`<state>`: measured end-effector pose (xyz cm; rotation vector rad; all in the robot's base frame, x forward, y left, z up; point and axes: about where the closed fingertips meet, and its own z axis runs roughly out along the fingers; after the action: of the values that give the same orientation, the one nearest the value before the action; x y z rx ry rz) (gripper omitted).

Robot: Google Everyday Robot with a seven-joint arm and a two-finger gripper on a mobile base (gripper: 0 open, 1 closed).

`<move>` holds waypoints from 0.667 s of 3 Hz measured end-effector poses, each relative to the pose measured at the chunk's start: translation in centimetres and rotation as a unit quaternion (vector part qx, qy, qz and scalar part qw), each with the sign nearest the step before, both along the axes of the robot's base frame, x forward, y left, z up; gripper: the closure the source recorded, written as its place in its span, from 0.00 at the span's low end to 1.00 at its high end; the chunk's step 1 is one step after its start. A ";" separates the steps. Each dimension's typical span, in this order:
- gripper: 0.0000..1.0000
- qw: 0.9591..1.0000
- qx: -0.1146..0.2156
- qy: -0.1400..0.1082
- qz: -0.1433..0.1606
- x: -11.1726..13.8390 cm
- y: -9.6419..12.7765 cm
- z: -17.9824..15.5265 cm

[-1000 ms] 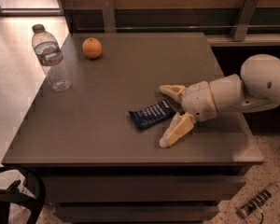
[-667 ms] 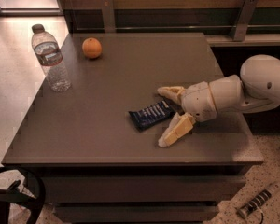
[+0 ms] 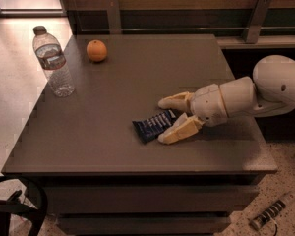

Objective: Move rxbar blueberry near orange

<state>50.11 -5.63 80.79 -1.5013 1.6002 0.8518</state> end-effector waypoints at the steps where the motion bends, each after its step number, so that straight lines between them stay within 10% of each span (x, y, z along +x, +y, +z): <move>1: 1.00 1.000 0.000 0.000 0.000 0.0 0.0 0.3; 2: 1.00 1.000 0.000 0.000 0.000 0.0 0.0 0.3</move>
Offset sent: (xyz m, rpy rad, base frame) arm 0.0000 0.0000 0.0023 0.0000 0.0000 0.0000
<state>50.12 -5.61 81.12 -1.5014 1.6005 0.8518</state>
